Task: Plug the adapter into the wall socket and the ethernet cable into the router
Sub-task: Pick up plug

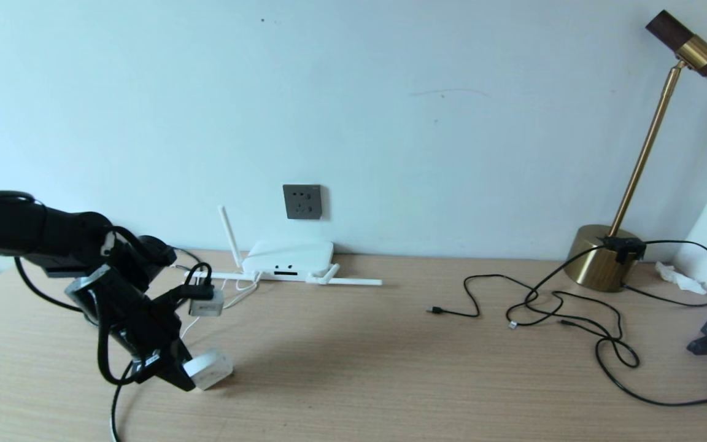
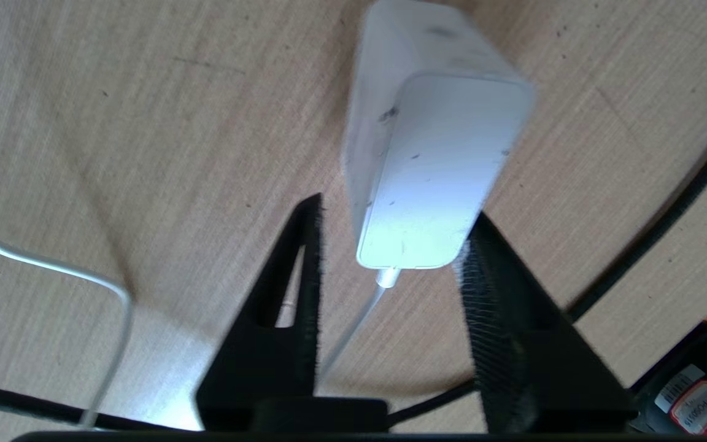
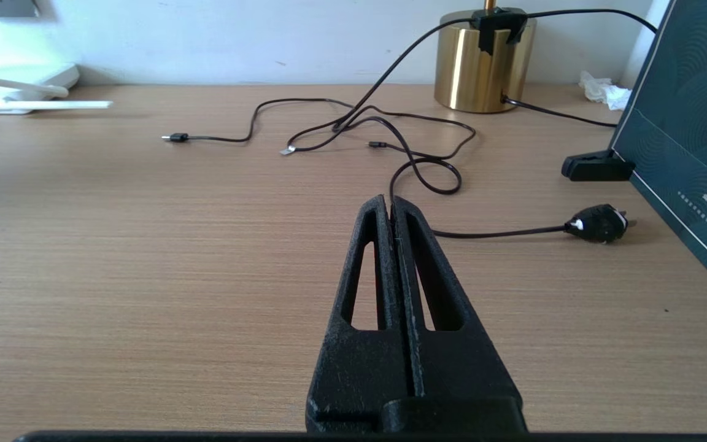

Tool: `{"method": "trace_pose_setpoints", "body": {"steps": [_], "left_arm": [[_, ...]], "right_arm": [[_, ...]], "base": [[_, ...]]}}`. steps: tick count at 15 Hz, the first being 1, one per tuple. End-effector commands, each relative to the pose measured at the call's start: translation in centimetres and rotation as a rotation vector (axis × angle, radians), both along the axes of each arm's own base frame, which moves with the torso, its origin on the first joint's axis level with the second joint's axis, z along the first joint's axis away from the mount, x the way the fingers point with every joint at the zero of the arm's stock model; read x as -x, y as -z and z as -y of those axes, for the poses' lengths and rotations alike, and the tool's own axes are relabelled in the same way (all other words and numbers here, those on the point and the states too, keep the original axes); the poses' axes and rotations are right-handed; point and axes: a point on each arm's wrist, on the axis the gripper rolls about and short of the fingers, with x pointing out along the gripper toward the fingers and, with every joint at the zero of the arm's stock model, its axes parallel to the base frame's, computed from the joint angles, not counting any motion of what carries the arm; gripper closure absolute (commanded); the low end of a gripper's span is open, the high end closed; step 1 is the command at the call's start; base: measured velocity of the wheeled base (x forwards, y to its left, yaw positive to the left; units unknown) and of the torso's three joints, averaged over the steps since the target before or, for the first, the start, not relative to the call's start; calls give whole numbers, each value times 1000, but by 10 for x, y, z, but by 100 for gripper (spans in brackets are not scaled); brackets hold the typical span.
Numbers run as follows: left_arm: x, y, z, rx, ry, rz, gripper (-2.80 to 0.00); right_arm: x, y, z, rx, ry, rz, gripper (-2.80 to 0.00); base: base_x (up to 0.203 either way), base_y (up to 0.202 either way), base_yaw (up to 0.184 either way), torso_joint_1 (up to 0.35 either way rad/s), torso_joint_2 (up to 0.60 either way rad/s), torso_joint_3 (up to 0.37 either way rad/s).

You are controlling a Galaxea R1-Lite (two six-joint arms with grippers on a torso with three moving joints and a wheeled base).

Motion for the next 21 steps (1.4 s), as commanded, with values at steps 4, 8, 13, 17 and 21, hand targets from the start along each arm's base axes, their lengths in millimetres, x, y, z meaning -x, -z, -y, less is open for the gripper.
{"method": "trace_pose_setpoints", "body": {"steps": [4,8,13,17,21], "left_arm": [[-1,-1,-1,0,4,18,-280],[-1,-8,3,-4,19,66,-280],[-4,-12,16,-22,84,171,-280],[5,-9,26,-29,127,199,-280],[5,-4,26,-35,134,233,-280]], "right_arm": [[-1,3,0,0,0,-10,0],[-1,3,0,0,0,-10,0],[-1,3,0,0,0,-10,0],[-1,3,0,0,0,-10,0],[-1,3,0,0,0,-10,0]], "base": [[0,0,0,0,0,0],[0,0,0,0,0,0],[0,0,0,0,0,0],[0,0,0,0,0,0],[0,0,0,0,0,0]]}}
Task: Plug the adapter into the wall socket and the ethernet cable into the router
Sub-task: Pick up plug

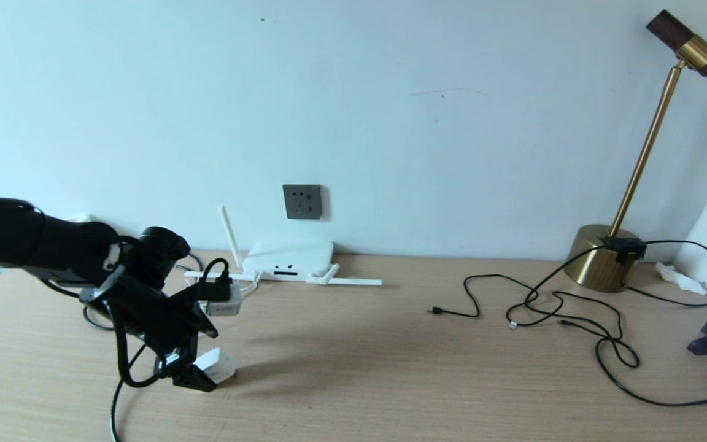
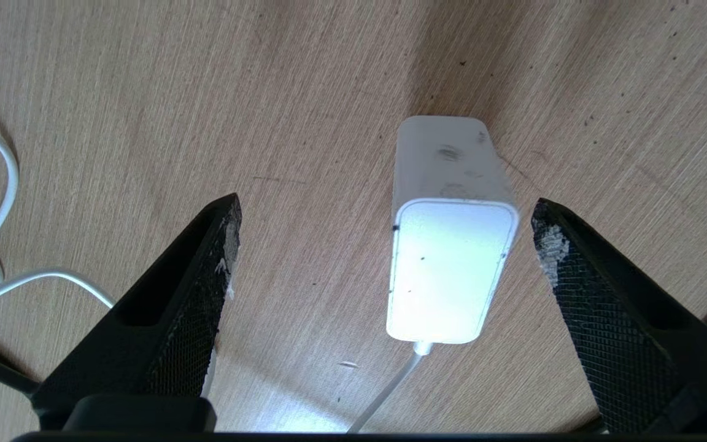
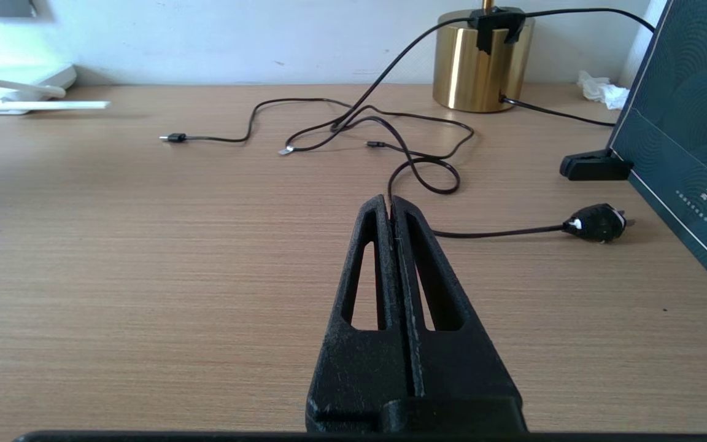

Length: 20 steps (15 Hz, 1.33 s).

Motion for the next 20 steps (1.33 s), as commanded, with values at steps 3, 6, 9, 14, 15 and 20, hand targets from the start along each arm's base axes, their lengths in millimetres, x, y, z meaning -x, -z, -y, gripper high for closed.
{"method": "trace_pose_setpoints", "body": {"steps": [3,6,9,14,15,20], "left_arm": [[1,-1,0,0,6,8,-280],[0,1,0,1,6,1,-280],[0,0,0,6,6,6,0],[0,0,0,6,7,3,0],[0,0,1,9,9,3,0],[2,-5,1,22,11,18,0]], "right_arm": [[-1,3,0,0,-1,-10,0],[-1,3,0,0,-1,-10,0],[-1,3,0,0,-1,-10,0],[-1,3,0,0,-1,-10,0],[-1,3,0,0,-1,-10,0],[-1,3,0,0,-1,-10,0]], "base": [[0,0,0,0,0,0],[0,0,0,0,0,0],[0,0,0,0,0,0],[0,0,0,0,0,0],[0,0,0,0,0,0],[0,0,0,0,0,0]]}}
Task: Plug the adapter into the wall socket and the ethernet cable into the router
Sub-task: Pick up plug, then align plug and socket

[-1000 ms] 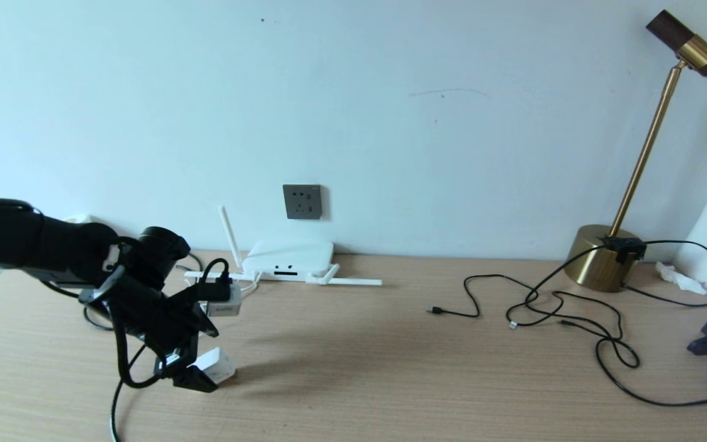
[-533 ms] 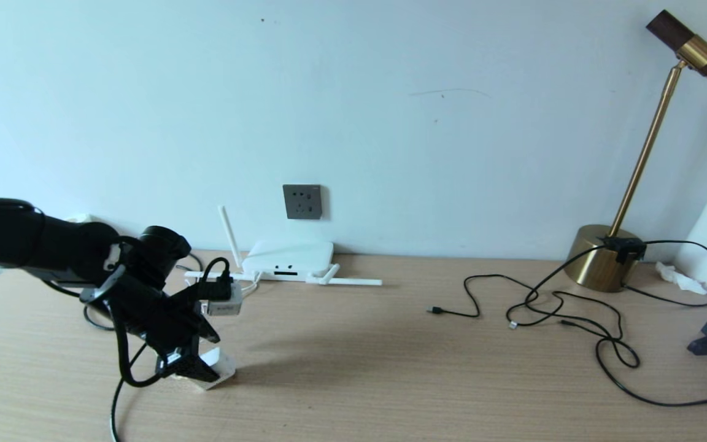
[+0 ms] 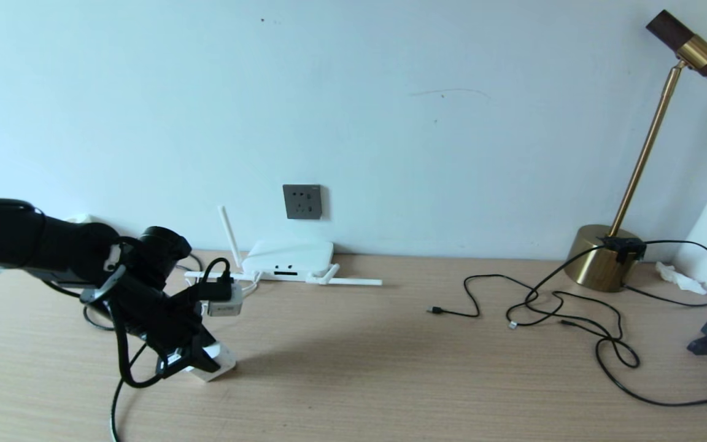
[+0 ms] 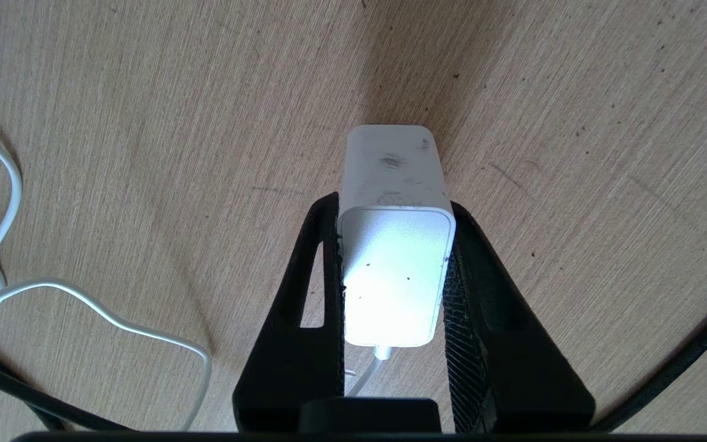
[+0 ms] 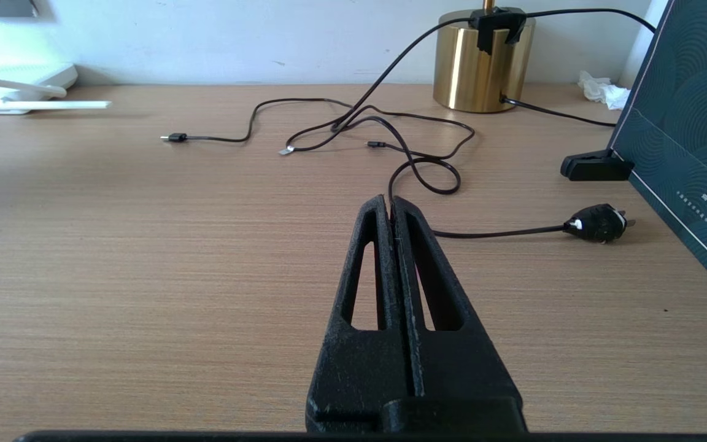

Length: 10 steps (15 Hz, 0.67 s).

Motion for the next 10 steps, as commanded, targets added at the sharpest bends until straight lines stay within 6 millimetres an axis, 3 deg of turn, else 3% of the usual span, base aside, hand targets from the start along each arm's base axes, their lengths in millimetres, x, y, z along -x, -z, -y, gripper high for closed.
{"method": "trace_pose_setpoints", "body": {"steps": [1,4,7,10], "left_arm": [[4,-10,1,42,17,35,0],[-3,-23,4,166,9,220,0],[-25,-36,21,380,-165,445,0],[-41,-30,44,585,-385,510,0]], "right_arm": [[-1,3,0,0,0,-10,0],[-1,3,0,0,0,-10,0],[-1,3,0,0,0,-10,0],[-1,3,0,0,0,-10,0]], "base": [[0,0,0,0,0,0],[0,0,0,0,0,0],[0,0,0,0,0,0],[0,0,0,0,0,0]]}}
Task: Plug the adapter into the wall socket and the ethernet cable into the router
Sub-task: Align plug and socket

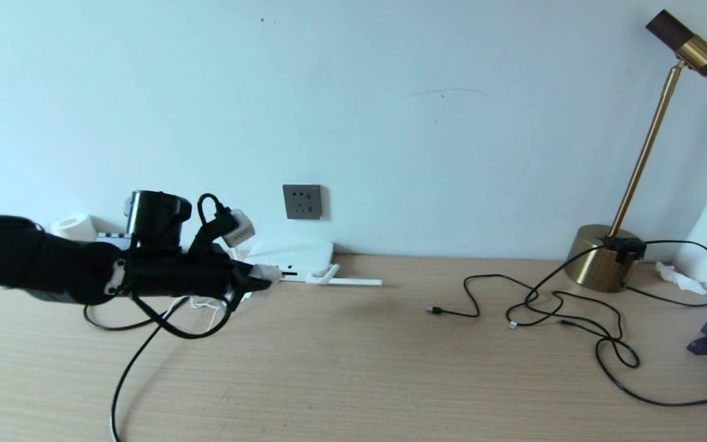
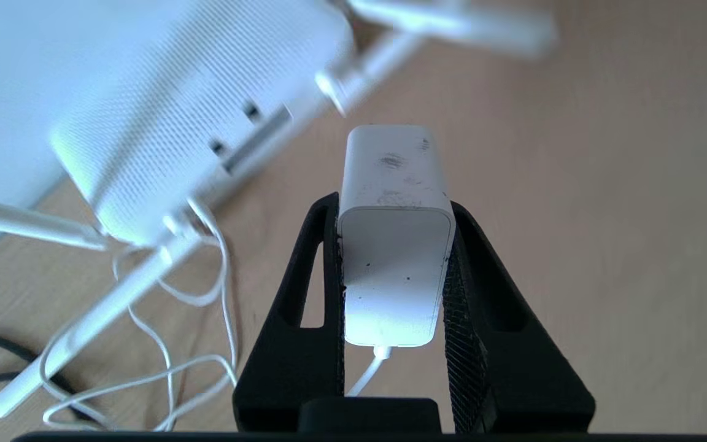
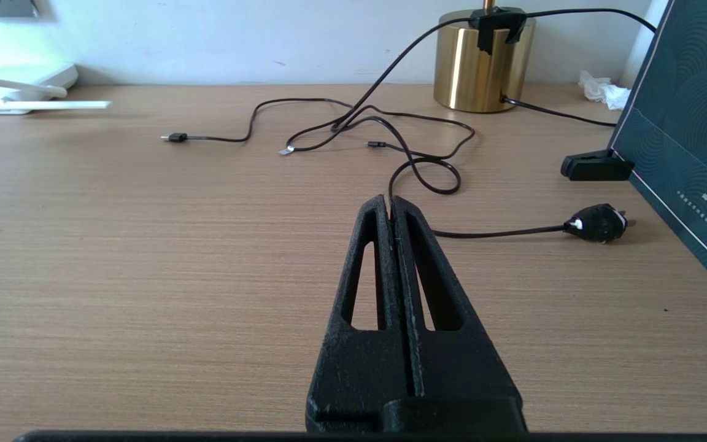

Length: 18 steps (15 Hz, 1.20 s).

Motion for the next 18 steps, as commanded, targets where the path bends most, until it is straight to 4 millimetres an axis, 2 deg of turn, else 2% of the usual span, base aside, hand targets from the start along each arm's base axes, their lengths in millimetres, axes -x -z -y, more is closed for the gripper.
{"method": "trace_pose_setpoints", "body": {"steps": [1,3,5,8,9,10,11,16,18], "left_arm": [[-15,2,19,232,-144,52,0],[-23,1,31,373,-226,36,0],[-30,-3,34,503,-294,9,0],[-48,4,36,534,-406,225,0],[-49,7,38,551,-427,314,0],[-49,20,39,530,-456,363,0],[-49,30,40,499,-498,402,0],[-51,46,55,446,-515,569,0],[-49,50,65,454,-502,576,0]], "right_arm": [[-1,3,0,0,0,-10,0],[-1,3,0,0,0,-10,0],[-1,3,0,0,0,-10,0],[-1,3,0,0,0,-10,0],[-1,3,0,0,0,-10,0],[-1,3,0,0,0,-10,0],[-1,3,0,0,0,-10,0],[-1,3,0,0,0,-10,0],[-1,3,0,0,0,-10,0]], "base": [[0,0,0,0,0,0],[0,0,0,0,0,0],[0,0,0,0,0,0],[0,0,0,0,0,0],[0,0,0,0,0,0],[0,0,0,0,0,0],[0,0,0,0,0,0],[0,0,0,0,0,0],[0,0,0,0,0,0]]}}
